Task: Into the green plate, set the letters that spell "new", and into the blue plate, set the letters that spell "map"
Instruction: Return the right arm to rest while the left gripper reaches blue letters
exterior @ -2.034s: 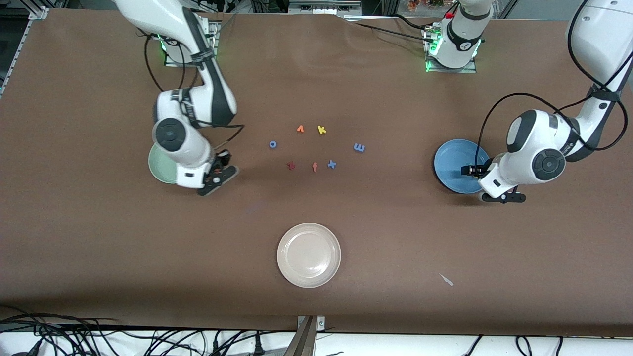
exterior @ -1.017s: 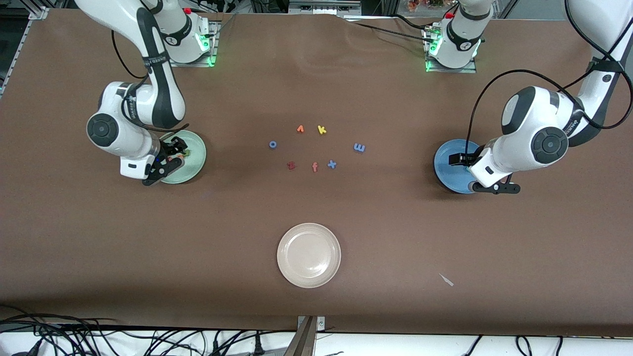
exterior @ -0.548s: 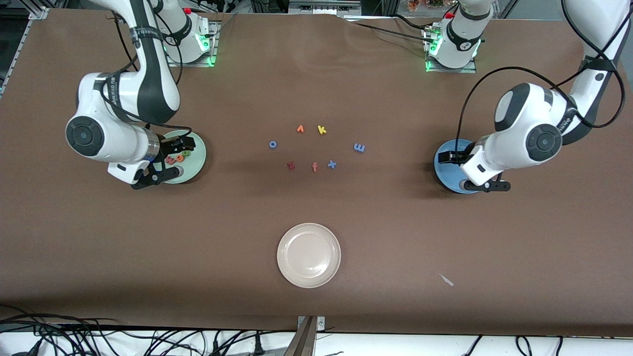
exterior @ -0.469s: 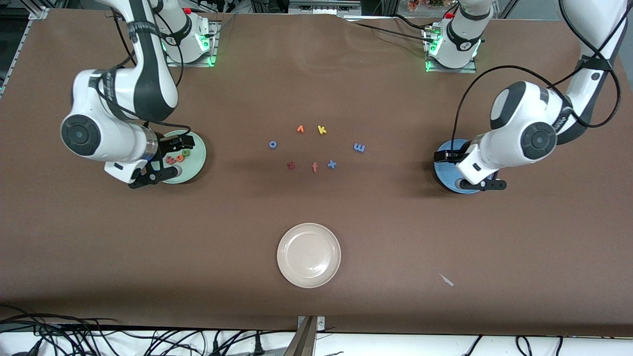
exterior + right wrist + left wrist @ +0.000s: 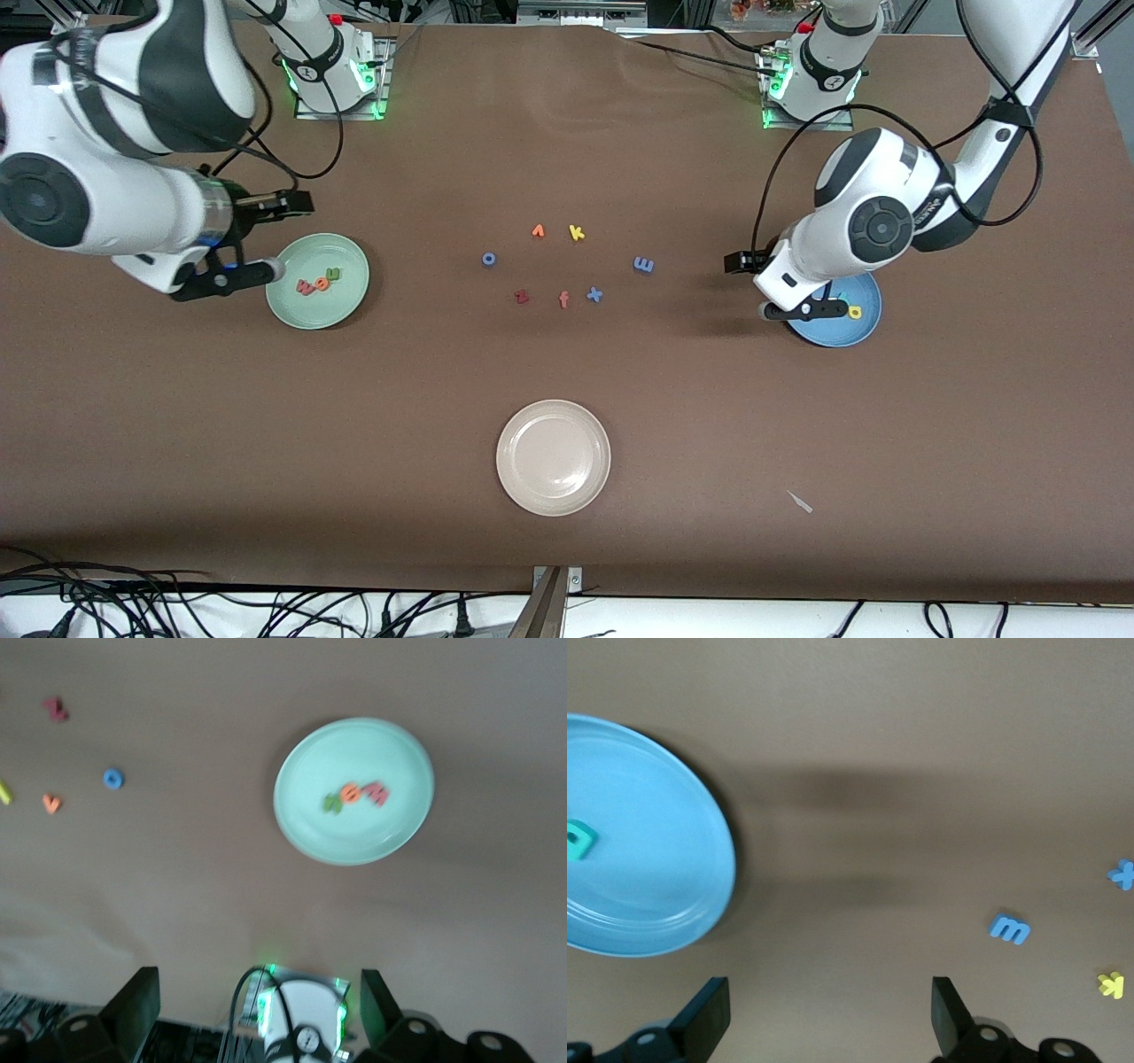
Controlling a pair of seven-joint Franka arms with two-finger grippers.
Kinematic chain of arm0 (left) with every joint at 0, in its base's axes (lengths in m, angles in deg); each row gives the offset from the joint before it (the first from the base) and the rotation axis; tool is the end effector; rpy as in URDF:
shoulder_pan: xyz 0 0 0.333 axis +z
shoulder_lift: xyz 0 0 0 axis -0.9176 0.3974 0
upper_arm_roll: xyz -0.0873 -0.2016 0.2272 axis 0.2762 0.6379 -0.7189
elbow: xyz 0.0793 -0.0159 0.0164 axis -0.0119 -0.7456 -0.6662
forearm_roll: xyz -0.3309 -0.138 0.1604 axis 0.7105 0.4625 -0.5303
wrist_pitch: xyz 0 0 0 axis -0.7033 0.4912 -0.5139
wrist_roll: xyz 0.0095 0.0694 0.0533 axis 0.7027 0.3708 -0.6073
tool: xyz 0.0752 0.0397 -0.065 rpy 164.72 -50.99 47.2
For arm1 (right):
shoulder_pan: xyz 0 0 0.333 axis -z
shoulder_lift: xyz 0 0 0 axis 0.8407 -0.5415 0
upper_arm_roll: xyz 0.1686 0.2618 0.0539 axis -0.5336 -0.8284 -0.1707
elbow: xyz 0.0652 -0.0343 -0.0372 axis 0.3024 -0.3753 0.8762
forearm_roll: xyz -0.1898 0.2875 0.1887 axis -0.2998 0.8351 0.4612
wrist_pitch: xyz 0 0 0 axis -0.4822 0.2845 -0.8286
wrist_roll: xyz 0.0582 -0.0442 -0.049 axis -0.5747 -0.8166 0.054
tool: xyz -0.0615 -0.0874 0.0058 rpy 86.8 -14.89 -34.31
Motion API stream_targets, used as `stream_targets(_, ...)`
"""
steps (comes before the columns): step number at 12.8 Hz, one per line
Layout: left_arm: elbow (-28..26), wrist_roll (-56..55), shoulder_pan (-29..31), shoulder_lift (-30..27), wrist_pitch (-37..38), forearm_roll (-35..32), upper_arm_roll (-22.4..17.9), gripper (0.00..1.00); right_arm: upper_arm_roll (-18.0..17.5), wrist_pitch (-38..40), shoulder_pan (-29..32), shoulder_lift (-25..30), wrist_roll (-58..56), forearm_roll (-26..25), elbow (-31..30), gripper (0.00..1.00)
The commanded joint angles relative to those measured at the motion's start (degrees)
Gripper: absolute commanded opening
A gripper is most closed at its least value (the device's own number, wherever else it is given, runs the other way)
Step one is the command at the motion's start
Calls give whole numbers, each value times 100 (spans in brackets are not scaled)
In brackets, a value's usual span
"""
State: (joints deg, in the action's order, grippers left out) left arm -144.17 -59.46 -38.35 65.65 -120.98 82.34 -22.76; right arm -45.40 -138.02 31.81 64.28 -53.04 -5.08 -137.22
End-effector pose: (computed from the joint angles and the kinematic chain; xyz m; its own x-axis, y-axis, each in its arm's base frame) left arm 0.5305 -0.1945 0.3146 0.9500 0.0784 -0.3022 0.0963 -0.9943 0.0447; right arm 0.5833 0.1172 0.4968 0.8989 0.2055 -0.3869 0.1963 -0.9785 -0.0636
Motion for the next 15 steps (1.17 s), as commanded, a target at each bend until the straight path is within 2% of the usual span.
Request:
stream_targets(1, -214, -270, -63, 36, -357, 141, 23, 100, -1306, -804, 1483, 315, -35, -275, -462, 100)
stream_targets(3, -372, -507, -247, 53, -629, 132, 23, 100, -1307, -1382, 1836, 516, -36, -231, -680, 100)
stream_targets(4, -477, -613, -291, 53, -796, 132, 23, 100, -1281, -1769, 1863, 865, 25, -292, -960, 100)
stream_targets(5, -583, -666, -344, 53, -963, 132, 23, 100, -1298, -2164, 1907, 1199, 25, -562, -1128, 100)
stream_targets(6, -645, -710, -379, 62, -1078, 132, 15, 100, -1359, -1994, 2047, 1368, -10, -817, -1147, 100)
stream_targets(8, -785, -781, -432, 71, -1210, 123, 15, 100, -1395, -1405, 2223, 1886, 25, -776, -1348, 100)
stream_targets(9, -847, -781, -450, 71, -1341, 123, 15, 100, -1412, -1438, 2250, 2089, 17, -767, -1489, 100)
stream_targets(12, -1032, -1191, -598, 298, -1939, 54, 6, 100, -1395, -1709, 2653, 1968, -1, -619, -1359, 100)
stream_targets(15, -1023, -2210, -995, 650, -2607, 27, -82, 100, -1421, -1413, 2593, 2020, 43, -486, -1358, 100)
